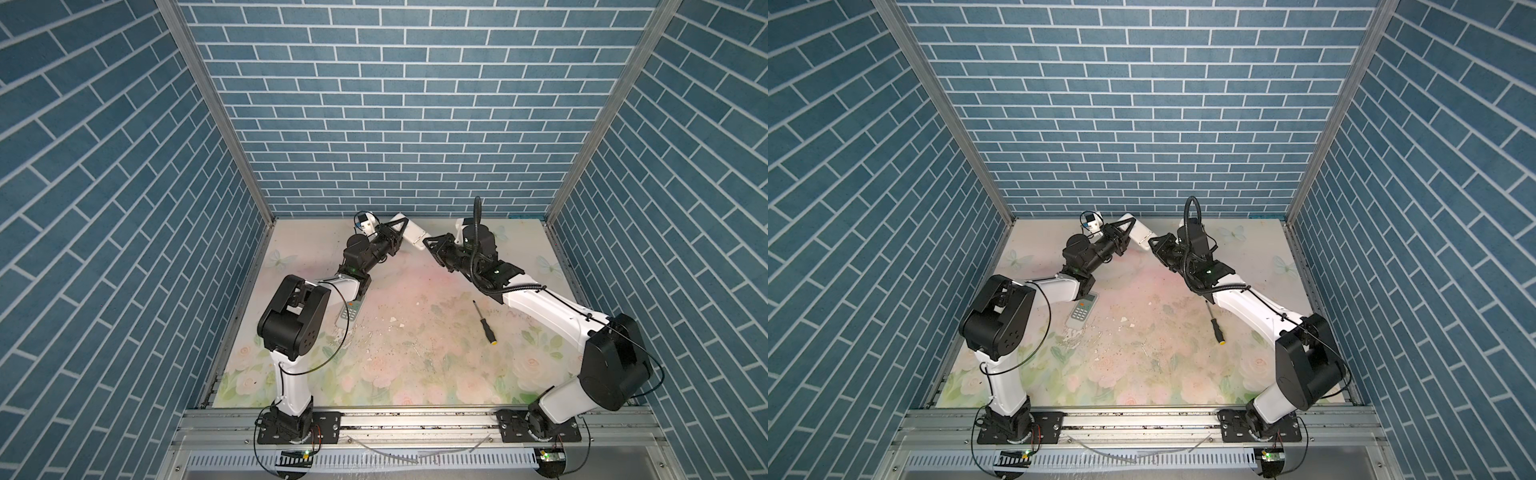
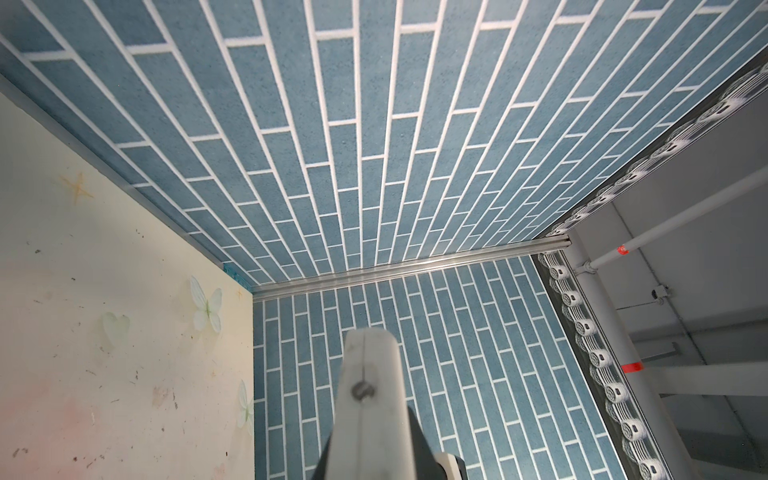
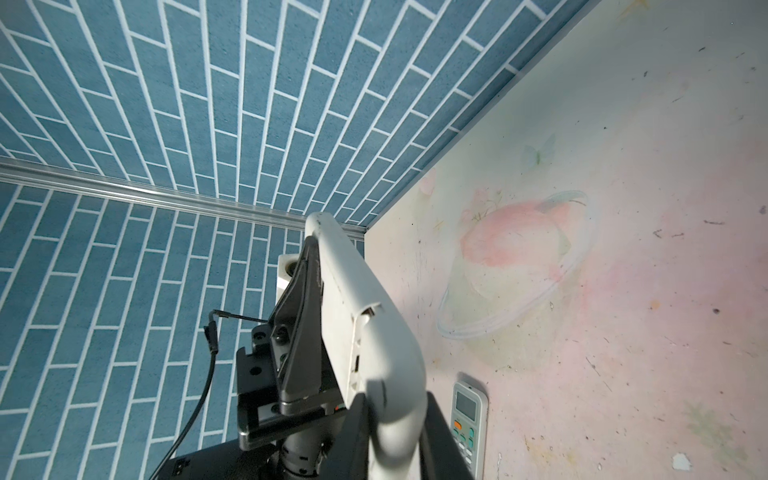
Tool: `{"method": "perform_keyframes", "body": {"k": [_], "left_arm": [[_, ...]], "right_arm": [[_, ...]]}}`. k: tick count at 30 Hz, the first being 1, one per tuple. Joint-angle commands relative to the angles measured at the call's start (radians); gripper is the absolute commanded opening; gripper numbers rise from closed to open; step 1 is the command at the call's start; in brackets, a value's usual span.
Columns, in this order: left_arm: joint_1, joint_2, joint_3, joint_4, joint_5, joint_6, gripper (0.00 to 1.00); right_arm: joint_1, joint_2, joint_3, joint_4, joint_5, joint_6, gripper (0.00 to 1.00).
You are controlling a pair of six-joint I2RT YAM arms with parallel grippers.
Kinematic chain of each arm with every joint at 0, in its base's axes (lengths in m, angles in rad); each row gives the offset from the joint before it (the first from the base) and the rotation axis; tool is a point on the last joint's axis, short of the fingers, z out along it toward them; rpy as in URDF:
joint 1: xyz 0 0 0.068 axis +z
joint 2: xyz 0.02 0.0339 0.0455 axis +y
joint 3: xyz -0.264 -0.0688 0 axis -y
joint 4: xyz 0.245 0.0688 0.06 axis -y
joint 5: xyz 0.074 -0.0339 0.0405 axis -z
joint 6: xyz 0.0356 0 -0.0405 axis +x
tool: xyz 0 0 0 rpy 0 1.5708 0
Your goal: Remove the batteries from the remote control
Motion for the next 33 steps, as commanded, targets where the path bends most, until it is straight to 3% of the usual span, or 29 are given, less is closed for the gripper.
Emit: {"method": "perform_keyframes", "body": {"k": [1, 14, 23, 33], "left_arm": [[0.011, 0.028, 0.006, -0.01, -0.008, 0.038, 0.0], [0.01, 0.038, 0.001, -0.002, -0.006, 0.039, 0.0], [0.011, 0.036, -0.015, -0.007, -0.003, 0.059, 0.0], [0.012, 0.034, -0.02, -0.013, -0.002, 0.072, 0.0]], "right_arm": [[0.005, -0.034, -0.019, 0.046, -0.017, -0.014, 0.2], [0.005, -0.038, -0.026, 0.056, -0.022, -0.005, 0.18], [0.005, -0.044, -0.027, 0.059, -0.026, -0.002, 0.24], [0.005, -0.046, -0.029, 0.063, -0.028, -0.001, 0.2]]}}
